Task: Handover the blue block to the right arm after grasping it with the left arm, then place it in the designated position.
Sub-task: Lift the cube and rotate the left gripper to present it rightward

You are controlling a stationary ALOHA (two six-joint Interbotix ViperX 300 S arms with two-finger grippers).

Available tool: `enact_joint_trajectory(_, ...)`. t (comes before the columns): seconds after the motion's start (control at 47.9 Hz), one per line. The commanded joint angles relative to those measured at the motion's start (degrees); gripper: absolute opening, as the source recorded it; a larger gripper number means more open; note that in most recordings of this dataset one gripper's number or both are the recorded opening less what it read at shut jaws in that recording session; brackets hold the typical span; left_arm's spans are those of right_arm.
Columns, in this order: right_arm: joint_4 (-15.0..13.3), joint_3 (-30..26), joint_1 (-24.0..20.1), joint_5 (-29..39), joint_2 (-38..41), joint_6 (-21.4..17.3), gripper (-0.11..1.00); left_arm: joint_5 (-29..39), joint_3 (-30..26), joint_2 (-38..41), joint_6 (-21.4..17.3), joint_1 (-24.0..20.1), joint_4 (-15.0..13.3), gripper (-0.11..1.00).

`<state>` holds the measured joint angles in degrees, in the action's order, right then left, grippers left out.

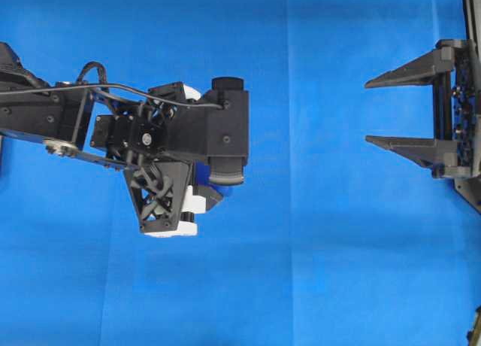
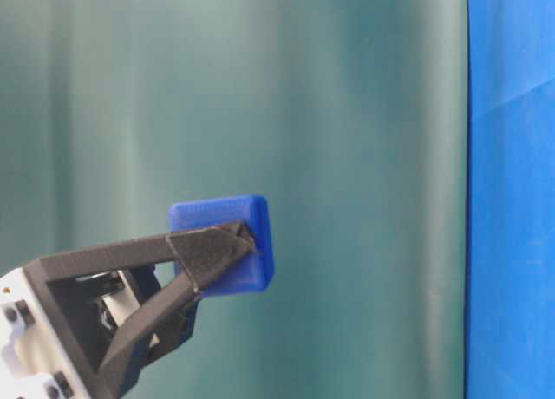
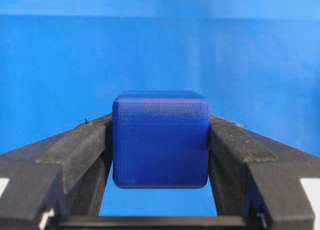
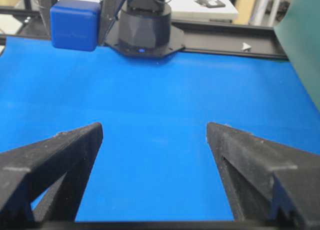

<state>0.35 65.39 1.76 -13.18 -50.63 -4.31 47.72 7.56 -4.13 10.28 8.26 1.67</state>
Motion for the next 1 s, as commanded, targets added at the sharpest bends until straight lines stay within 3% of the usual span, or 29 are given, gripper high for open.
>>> enact_joint_trajectory(0.0, 0.1, -1.7, -0.1, -0.4, 0.3, 0.0, 0.98, -2.1, 0.3, -2.4, -0.2, -0.1, 0.2, 0.49)
enact_joint_trajectory(0.25, 0.2, -2.0, -0.1, -0.3, 0.3, 0.0, 0.98, -12.7, 6.7, -6.1, -0.4, -0.1, 0.2, 0.49)
enact_joint_trajectory(0.543, 0.0, -2.3, -0.2, -0.4, 0.3, 0.0, 0.98, -34.3, 18.0, -12.3, -4.3, -0.5, 0.3, 0.49)
enact_joint_trajectory(0.856, -0.1, -2.4, -0.2, -0.4, 0.5, 0.1, 0.98, -55.1, 28.2, -13.6, -4.7, -2.7, -0.1, 0.49)
enact_joint_trajectory(0.981, -0.1, -2.5, -0.3, -0.4, 0.6, 0.1, 0.98, -60.6, 30.9, -13.7, -4.7, -3.0, -0.2, 0.49)
